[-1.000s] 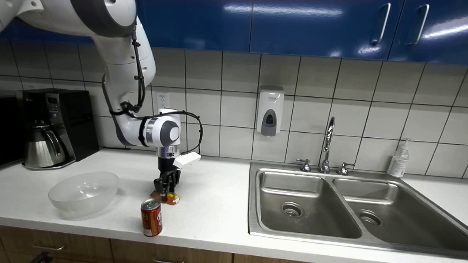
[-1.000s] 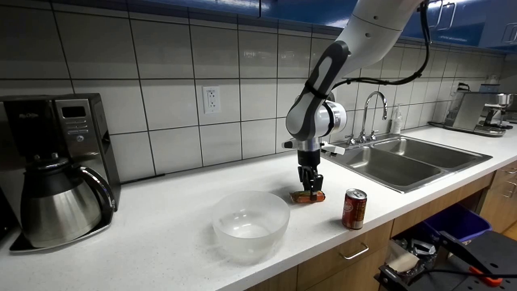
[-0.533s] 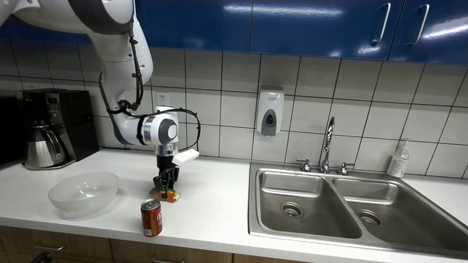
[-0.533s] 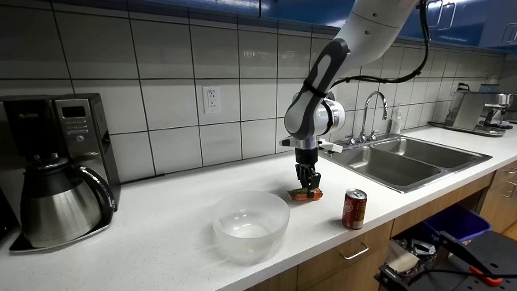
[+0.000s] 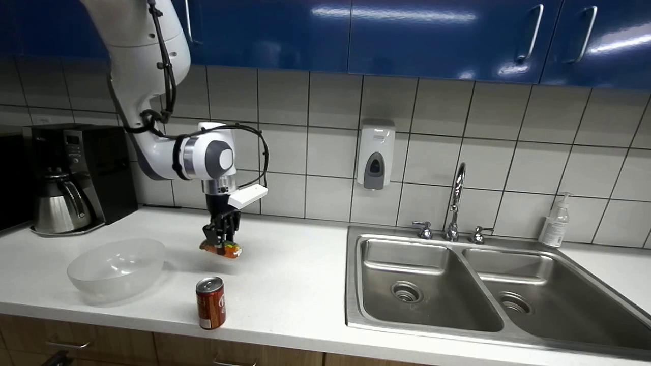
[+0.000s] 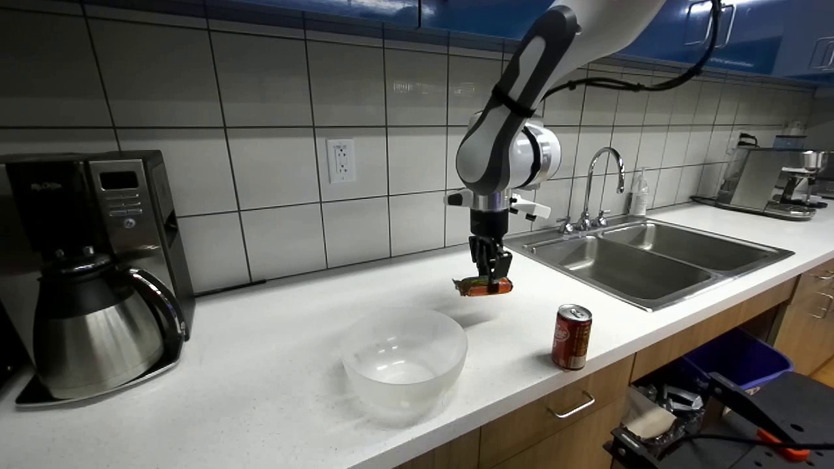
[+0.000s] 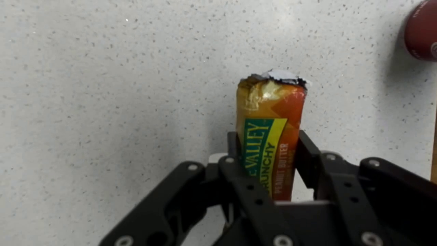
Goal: Put the orange packet in the clear bowl.
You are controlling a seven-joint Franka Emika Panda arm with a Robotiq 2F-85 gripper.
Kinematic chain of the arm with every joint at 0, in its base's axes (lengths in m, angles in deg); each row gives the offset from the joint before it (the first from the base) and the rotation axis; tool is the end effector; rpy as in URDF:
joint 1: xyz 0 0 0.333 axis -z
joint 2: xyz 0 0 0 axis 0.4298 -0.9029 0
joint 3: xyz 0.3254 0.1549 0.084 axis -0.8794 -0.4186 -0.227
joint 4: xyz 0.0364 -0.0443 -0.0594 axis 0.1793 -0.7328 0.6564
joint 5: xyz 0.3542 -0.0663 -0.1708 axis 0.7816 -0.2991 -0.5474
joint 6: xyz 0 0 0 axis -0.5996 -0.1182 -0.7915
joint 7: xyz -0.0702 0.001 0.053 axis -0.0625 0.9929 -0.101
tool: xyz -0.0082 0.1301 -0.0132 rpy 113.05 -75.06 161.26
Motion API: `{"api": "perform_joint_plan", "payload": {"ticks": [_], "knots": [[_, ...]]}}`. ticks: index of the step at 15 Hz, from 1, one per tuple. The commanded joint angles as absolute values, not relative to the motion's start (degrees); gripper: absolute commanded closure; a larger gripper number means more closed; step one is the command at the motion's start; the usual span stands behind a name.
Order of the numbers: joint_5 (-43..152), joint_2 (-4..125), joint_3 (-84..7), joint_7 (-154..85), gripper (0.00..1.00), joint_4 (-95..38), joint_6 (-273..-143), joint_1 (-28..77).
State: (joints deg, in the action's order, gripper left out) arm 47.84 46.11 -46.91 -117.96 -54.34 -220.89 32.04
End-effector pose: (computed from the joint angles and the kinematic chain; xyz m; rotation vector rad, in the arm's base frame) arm 0.6157 -0.0220 0.1839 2.3101 2.0957 -0.0697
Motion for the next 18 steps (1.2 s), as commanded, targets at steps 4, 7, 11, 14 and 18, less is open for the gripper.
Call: {"api": "perform_joint_plan", "payload": {"ticks": [4,7,11,14,18], "knots": [[46.3,58.4,-45.8,-114.0,0.84,-62.5,-221.5,30.3],[45.0,62.0,-45.6,-111.7,0.84,-65.0,-221.6,28.6],[42.5,64.4,-46.2,-107.5,0.84,-67.0,-221.4,25.4],[40.8,64.0,-46.9,-105.1,0.84,-66.6,-220.6,22.8],[38.6,63.0,-48.4,-102.6,0.84,-66.1,-219.9,19.4]]}}
